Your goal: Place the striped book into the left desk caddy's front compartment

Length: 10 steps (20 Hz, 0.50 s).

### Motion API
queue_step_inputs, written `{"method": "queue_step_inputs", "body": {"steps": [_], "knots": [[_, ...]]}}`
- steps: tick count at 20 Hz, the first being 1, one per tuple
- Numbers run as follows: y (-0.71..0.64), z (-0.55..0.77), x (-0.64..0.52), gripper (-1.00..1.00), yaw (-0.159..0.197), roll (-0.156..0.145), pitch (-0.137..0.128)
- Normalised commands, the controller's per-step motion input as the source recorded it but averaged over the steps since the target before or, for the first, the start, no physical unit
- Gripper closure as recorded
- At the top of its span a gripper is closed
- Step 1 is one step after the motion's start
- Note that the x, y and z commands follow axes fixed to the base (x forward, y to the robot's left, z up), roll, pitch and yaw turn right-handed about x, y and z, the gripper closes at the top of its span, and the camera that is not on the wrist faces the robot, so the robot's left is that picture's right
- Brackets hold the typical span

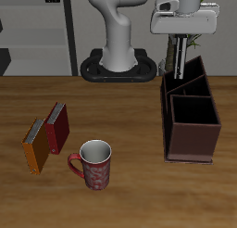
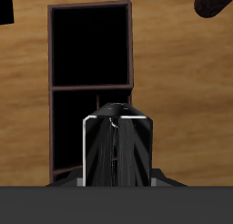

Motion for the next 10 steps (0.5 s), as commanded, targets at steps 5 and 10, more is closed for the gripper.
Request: {"method": "queue_step_inputs", "body": {"steps": [5,10], "knots": [[-0.02,-0.12,0.11,1.0,-0.016,-0.012,0.02],[0.0,-0.12,0.06,1.0,-0.004,0.007,0.013]]}}
